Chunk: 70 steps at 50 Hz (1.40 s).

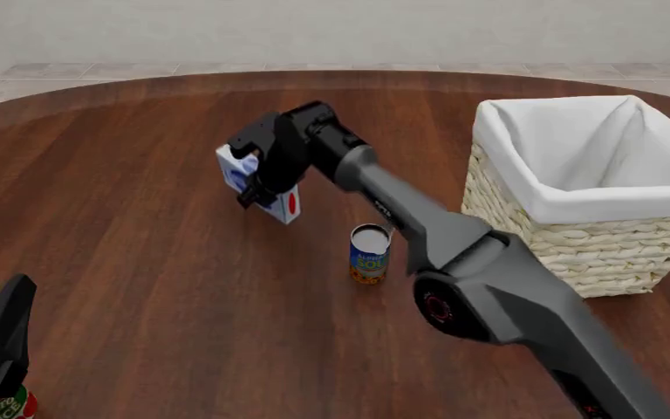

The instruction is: Pick up the cream cheese box, and put it in the basket.

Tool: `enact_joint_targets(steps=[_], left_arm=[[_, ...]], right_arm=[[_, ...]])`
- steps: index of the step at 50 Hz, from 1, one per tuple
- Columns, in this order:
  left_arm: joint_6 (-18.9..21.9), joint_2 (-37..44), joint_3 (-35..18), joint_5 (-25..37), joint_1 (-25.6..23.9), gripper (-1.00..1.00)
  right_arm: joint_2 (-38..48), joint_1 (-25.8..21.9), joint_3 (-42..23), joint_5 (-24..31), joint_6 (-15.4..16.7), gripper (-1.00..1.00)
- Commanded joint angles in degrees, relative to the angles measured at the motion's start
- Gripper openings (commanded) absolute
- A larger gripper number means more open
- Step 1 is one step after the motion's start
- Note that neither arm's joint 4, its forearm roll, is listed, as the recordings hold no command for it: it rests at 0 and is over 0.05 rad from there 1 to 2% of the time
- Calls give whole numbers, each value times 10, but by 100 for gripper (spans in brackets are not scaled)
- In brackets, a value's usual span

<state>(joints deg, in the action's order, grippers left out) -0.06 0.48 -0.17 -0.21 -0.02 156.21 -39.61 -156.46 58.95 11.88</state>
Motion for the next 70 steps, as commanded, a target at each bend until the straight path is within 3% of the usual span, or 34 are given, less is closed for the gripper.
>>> enact_joint_targets(steps=[1, 27, 70], left_arm=[[0, 0, 0, 0, 0, 100], [0, 0, 0, 0, 0, 100], [0, 0, 0, 0, 0, 100]], right_arm=[[-79, -2, 115, -64, -4, -100], [-222, -3, 301, -163, 4, -100], [-377, -36, 448, -229, -11, -100]])
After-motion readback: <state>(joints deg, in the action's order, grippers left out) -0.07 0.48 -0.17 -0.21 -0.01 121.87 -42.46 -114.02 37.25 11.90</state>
